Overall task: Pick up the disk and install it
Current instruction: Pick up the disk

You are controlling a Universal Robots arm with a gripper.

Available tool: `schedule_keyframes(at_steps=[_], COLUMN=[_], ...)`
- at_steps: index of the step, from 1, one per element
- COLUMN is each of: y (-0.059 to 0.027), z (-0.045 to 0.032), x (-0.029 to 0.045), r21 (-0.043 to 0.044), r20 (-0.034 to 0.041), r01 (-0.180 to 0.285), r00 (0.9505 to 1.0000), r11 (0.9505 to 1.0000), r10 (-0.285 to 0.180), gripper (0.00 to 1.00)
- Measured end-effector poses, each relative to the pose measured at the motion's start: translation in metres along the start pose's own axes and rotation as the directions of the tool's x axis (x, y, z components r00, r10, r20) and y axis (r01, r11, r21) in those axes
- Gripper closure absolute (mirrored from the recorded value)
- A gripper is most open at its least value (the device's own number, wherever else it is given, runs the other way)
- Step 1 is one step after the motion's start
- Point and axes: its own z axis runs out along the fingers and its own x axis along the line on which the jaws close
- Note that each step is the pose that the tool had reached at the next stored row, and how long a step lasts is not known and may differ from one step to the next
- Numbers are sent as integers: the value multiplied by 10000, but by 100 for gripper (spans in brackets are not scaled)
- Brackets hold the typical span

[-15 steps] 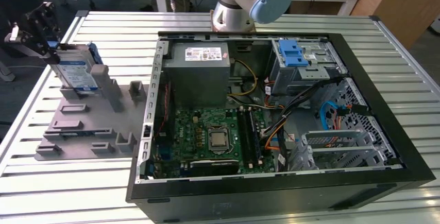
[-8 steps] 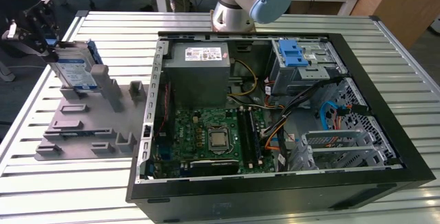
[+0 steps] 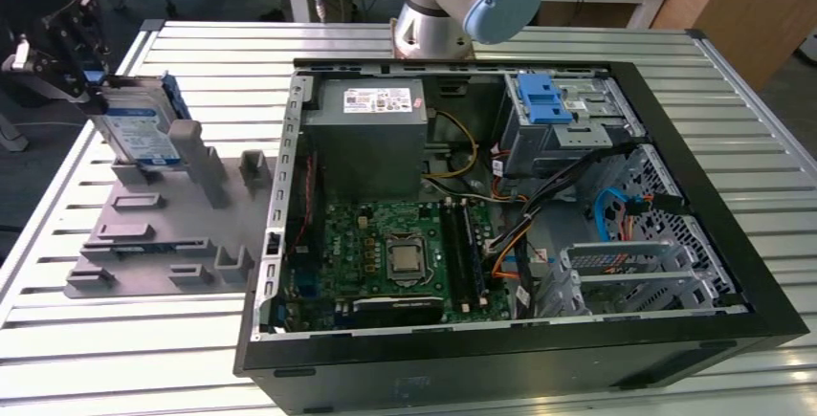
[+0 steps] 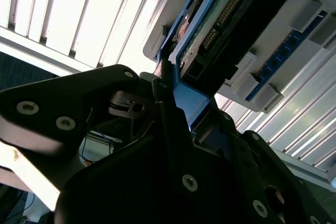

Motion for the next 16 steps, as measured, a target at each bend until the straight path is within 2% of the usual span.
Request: schedule_keyframes(at_steps=[10, 16], y=[1, 1], z=[-81, -160], x=[0, 1], r21=[4, 4], r20=[3, 3], r01=[0, 0], r00=[10000, 10000], r11=[10000, 10000], r10=[0, 0], gripper=[63, 63])
